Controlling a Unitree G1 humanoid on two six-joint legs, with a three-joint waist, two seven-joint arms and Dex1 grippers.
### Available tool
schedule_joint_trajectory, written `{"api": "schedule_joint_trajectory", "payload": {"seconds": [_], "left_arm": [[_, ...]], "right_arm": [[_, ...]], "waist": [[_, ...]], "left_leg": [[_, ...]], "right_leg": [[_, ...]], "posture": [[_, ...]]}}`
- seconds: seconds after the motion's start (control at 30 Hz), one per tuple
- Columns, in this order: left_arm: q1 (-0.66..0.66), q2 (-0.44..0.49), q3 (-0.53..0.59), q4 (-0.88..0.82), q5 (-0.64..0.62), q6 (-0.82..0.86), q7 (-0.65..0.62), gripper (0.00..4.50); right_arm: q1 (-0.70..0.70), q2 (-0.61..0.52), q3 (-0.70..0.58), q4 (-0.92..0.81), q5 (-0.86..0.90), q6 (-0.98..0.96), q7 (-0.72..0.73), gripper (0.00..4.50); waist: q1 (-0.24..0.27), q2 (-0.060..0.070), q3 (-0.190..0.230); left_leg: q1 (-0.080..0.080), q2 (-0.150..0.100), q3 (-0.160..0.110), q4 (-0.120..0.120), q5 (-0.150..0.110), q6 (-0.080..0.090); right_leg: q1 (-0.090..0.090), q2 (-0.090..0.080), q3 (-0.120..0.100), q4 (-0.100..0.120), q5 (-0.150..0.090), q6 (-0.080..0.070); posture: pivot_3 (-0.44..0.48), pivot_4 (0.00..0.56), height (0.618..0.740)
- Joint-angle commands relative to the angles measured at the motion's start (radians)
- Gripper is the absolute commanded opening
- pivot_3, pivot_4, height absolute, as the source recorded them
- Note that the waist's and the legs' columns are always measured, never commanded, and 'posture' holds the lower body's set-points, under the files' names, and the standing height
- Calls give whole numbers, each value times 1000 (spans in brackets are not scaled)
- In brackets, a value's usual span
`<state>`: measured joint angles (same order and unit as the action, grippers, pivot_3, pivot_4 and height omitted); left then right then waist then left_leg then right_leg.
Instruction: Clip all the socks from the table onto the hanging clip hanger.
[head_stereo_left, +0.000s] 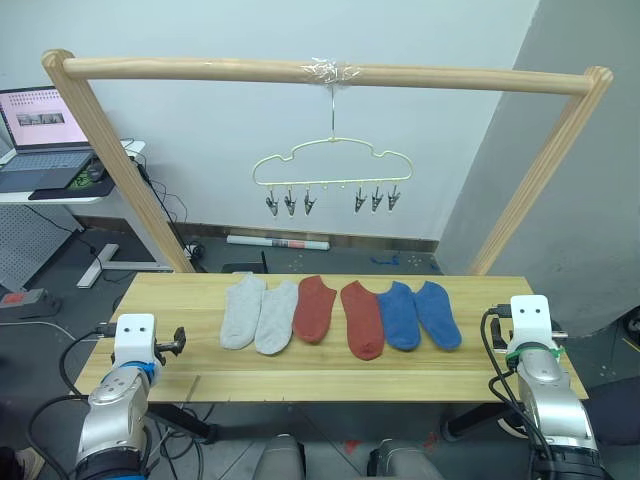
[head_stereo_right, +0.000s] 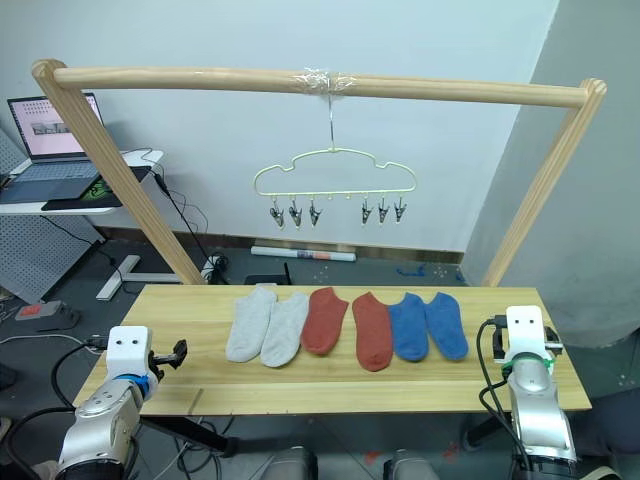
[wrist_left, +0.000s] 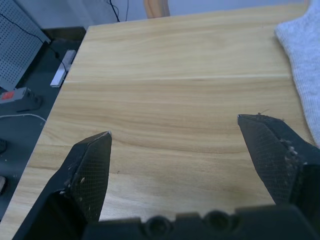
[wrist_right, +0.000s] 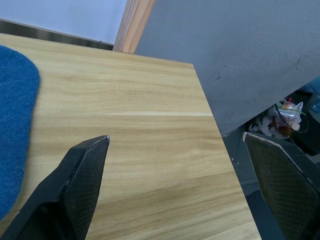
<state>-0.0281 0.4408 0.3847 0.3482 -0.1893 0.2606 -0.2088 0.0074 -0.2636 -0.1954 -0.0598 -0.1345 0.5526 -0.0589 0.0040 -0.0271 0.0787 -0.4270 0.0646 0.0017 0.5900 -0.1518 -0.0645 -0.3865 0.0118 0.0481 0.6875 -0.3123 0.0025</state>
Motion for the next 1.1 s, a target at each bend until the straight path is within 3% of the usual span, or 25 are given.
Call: {"api": "schedule_joint_trajectory", "payload": {"seconds": [0.03,0.13,0.3,0.53,0.63,0.8,1.1], "left_arm": [[4,15,22,-71,-27,-29,-27,4453],[7,16,35,-128,-51,-47,-44,4453],[4,28,-4,-378,-106,-69,-146,4453],[-125,-7,-87,-519,-117,7,-124,4453],[-187,-59,-130,-515,-117,13,-107,3850],[-264,-105,-174,-475,-88,12,-79,2380],[-368,-158,-206,-335,-30,-74,-38,2380]], "right_arm": [[-19,-16,-16,-49,31,-31,38,4500],[-23,-17,-14,-75,88,-51,111,4500],[-85,-51,46,-133,229,-78,346,4500],[-206,-99,130,-224,377,-69,583,4500],[-292,-95,158,-237,455,-35,658,4500],[-420,-98,202,-225,518,-18,734,4500],[-571,-55,248,-190,563,-21,767,4500]], "waist": [[0,0,0],[-1,0,2],[-3,-3,18],[-2,0,24],[-3,0,31],[-4,-3,36],[-5,-3,38]], "left_leg": [[0,0,0,0,0,0],[0,0,0,0,0,0],[0,1,0,0,0,0],[-2,0,0,0,0,0],[-2,1,-1,1,0,0],[-3,1,-2,1,0,0],[-5,0,-2,1,0,1]], "right_leg": [[0,0,0,0,0,0],[0,0,0,0,0,0],[0,0,0,0,1,-1],[1,2,0,-2,4,6],[1,3,0,-2,5,7],[1,4,0,-3,6,9],[1,4,-1,-5,7,11]], "posture": [[79,84,740],[79,84,740],[74,100,740],[70,111,740],[63,115,740],[47,117,740],[39,109,740]]}}
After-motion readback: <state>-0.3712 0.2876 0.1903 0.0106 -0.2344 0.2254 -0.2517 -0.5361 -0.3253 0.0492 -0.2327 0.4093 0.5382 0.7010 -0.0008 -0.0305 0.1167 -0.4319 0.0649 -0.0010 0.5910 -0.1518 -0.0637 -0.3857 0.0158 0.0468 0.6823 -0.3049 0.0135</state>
